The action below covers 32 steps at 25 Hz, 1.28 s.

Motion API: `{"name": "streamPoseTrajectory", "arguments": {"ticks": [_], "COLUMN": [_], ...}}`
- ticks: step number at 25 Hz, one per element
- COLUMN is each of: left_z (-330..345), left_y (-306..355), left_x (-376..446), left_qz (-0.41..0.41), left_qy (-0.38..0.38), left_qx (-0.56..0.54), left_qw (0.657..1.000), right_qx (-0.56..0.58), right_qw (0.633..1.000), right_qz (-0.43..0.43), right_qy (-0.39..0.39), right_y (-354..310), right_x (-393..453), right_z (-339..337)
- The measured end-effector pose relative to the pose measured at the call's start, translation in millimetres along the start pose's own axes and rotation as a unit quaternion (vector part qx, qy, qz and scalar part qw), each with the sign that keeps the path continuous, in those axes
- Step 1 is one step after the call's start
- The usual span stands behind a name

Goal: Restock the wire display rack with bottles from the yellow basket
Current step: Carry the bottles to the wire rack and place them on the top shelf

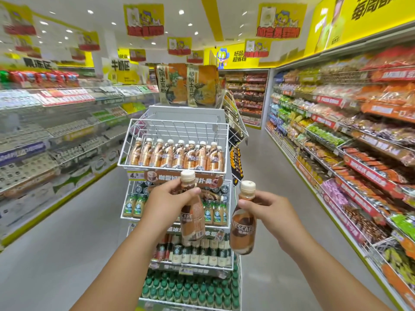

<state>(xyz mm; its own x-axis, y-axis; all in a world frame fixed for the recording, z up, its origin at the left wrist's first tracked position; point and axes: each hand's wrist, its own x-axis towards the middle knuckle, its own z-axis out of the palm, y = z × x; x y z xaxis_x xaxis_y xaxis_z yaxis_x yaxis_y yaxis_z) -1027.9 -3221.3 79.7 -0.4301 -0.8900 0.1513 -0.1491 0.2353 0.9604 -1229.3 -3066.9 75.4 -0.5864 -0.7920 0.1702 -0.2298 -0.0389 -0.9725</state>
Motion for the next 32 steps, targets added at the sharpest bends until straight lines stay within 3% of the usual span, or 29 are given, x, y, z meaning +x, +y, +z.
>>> {"name": "streamPoseTrajectory", "arguments": {"ticks": [10, 16, 32], "left_z": [30.9, 50.6, 84.9], "left_y": [-20.8, -17.8, -44.5], "left_x": [194.6, 295.8, 428.0], "left_qz": [0.021, 0.027, -0.010], "left_qy": [-0.009, -0.018, -0.118], "left_qx": [0.022, 0.034, 0.035], "left_qw": [0.999, 0.999, 0.992], "right_qx": [-0.003, -0.011, -0.143], "right_qw": [1.000, 1.000, 0.980], "right_qz": [-0.007, -0.016, 0.047], "right_qy": [-0.002, 0.020, 0.130], "right_y": [40.9, 27.6, 37.9], "right_x": [194.4, 295.7, 400.5], "right_z": [36.8, 49.4, 88.7]}}
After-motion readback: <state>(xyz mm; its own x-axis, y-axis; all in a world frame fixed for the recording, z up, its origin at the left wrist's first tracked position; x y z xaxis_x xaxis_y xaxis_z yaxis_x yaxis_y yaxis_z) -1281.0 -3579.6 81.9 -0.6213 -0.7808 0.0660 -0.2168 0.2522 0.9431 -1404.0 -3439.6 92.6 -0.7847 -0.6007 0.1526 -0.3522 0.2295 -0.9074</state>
